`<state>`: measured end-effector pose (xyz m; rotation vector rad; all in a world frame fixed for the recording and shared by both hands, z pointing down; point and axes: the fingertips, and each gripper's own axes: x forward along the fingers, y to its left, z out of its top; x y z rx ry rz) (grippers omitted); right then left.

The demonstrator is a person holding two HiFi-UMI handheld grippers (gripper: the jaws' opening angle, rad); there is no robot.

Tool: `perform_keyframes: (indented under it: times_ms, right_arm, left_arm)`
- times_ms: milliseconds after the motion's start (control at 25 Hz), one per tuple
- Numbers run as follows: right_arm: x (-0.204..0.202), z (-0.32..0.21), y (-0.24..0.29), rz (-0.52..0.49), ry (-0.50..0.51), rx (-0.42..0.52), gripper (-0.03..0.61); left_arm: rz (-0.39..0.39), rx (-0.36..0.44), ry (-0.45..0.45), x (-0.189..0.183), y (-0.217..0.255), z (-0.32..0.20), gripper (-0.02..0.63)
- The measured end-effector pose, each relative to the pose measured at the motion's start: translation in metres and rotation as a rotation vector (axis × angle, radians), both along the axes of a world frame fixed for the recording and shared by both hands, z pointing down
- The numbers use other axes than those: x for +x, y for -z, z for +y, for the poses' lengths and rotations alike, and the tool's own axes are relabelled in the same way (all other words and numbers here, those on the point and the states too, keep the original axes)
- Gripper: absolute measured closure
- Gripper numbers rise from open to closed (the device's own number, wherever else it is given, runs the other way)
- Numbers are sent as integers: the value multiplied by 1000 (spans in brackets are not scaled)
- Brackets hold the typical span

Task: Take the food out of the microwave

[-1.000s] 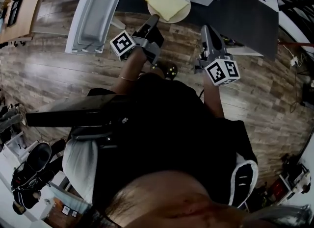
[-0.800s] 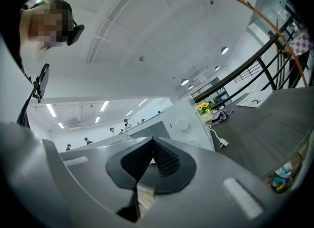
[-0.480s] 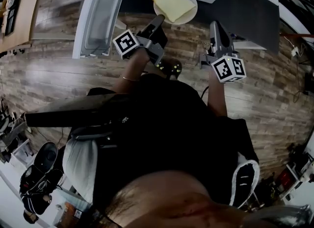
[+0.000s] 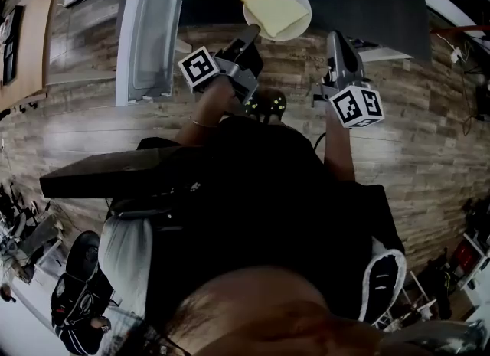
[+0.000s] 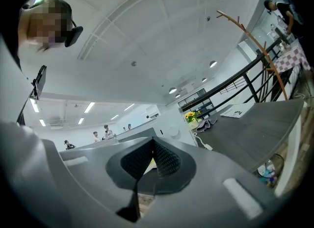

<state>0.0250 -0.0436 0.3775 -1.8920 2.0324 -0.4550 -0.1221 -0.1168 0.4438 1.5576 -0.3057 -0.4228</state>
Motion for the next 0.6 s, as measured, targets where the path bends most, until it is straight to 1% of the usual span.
perform_keyframes:
  times_ms: [600]
  right_arm:
    - [28, 42, -4, 1, -159, -13, 578]
  left_arm:
    - [7, -8, -164, 45, 0, 17, 600]
